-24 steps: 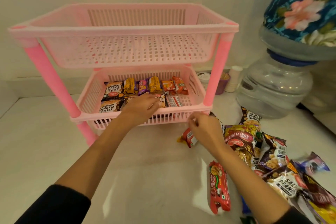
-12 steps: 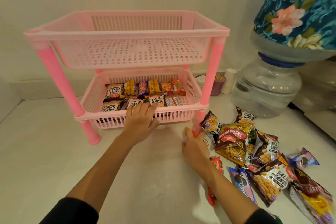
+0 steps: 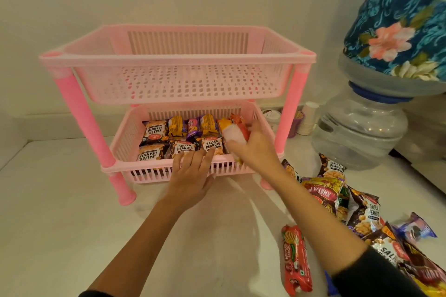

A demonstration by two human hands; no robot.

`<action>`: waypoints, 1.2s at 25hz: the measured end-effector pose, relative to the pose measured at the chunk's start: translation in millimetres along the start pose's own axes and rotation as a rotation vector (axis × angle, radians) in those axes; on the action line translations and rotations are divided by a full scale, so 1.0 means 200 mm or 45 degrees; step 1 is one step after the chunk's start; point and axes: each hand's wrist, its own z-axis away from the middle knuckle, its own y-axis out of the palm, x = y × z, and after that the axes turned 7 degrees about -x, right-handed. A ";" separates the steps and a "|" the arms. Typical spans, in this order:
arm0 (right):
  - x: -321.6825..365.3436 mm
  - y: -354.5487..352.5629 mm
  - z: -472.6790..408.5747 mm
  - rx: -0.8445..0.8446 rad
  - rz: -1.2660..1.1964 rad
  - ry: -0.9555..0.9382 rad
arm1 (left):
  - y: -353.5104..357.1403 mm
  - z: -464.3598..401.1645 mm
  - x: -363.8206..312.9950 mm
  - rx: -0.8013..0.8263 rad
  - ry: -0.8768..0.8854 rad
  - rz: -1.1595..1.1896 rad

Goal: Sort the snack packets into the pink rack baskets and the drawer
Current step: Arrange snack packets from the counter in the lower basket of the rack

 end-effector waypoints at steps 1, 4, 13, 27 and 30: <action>0.01 0.01 -0.11 -0.012 0.091 0.005 | 0.00 0.00 0.00 -0.003 0.000 0.013; -0.02 0.05 -0.38 0.049 0.435 0.072 | 0.00 0.00 0.01 -0.007 0.007 0.044; -0.18 0.14 -0.55 0.428 0.969 0.189 | 0.03 0.01 0.01 -0.076 0.032 0.070; -0.09 -0.03 -0.22 0.111 0.666 -0.345 | -0.04 0.00 -0.07 0.008 -0.154 0.065; -0.19 -0.16 0.01 -0.061 0.362 -0.364 | -0.13 0.04 -0.32 0.016 -0.344 0.349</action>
